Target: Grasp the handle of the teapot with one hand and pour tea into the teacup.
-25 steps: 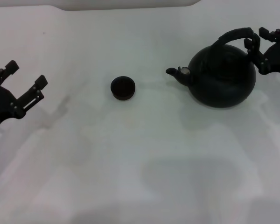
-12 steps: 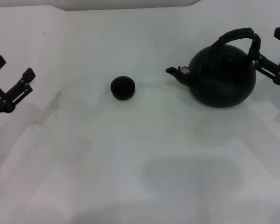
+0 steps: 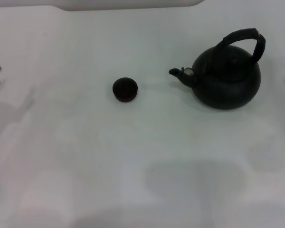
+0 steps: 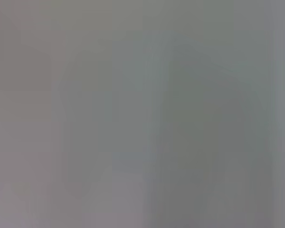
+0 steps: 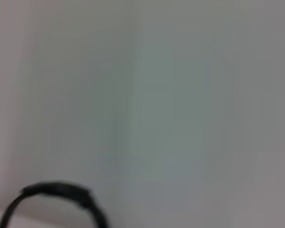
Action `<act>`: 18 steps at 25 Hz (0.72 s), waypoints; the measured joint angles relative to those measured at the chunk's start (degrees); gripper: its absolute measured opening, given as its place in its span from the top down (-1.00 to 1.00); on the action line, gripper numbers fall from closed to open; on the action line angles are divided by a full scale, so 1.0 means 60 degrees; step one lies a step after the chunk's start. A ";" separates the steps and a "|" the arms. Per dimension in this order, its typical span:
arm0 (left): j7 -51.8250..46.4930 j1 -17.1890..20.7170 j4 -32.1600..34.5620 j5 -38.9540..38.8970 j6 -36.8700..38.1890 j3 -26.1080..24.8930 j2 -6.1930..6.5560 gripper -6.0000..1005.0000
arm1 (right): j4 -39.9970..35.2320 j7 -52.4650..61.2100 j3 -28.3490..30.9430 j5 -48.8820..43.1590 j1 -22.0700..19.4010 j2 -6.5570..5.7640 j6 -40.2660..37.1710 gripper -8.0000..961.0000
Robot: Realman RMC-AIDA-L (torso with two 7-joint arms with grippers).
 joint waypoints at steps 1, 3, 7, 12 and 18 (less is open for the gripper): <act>-0.0045 0.0048 0.0015 -0.0024 0.0001 -0.0169 0.0001 -0.68 | -0.0434 -0.0177 0.0229 0.0206 0.0121 0.0000 0.0251 -0.73; -0.0135 0.0127 0.0038 -0.0122 0.0001 -0.0308 0.0019 -0.68 | -0.0899 -0.0450 0.0550 0.0429 0.0234 0.0017 0.0562 -0.72; -0.0459 0.0191 0.0104 -0.0215 -0.0017 -0.0326 0.0171 -0.68 | -0.1135 -0.0620 0.0689 0.0474 0.0263 0.0046 0.0612 -0.72; -0.0674 0.0258 -0.0006 -0.0117 -0.0389 -0.0271 0.0351 -0.68 | -0.1457 -0.0730 0.0698 0.0496 0.0399 0.0068 0.0551 -0.71; -0.0809 0.0379 -0.0323 0.0250 -0.1056 -0.0257 0.0293 -0.68 | -0.1673 -0.0977 0.0700 0.0584 0.0547 0.0071 0.0627 -0.71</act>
